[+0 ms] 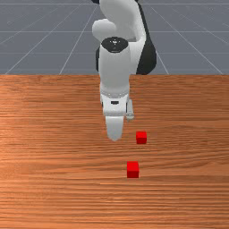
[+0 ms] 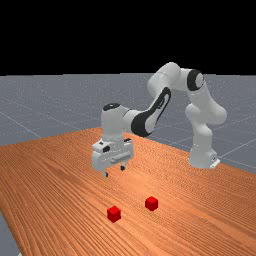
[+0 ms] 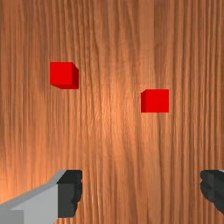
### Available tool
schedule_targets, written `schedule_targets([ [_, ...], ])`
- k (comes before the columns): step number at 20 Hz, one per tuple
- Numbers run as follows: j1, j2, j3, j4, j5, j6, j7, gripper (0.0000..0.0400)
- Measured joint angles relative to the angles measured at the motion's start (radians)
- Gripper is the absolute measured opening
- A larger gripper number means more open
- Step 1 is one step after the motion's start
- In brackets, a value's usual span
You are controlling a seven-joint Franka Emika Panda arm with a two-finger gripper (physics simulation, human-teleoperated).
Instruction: Stack all the cube
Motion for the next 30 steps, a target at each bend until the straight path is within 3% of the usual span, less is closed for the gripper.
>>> schedule_targets([
  [9, 0.000, 0.112, 0.000, 0.155, 0.000, -0.089, 0.000, 0.0400],
  [11, 0.000, 0.107, 0.000, 0.119, 0.000, -0.035, 0.000, 0.0400],
  [16, 0.000, 0.173, 0.000, 0.179, 0.000, -0.067, 0.000, 0.0400],
  [19, 0.000, 0.178, 0.000, 0.162, 0.000, -0.022, 0.000, 0.0400],
  [26, 0.000, 0.314, 0.000, 0.410, 0.000, -0.171, -0.001, 0.0400],
  [30, 0.000, 0.353, 0.000, 0.426, 0.000, -0.154, 0.000, 0.0400],
])
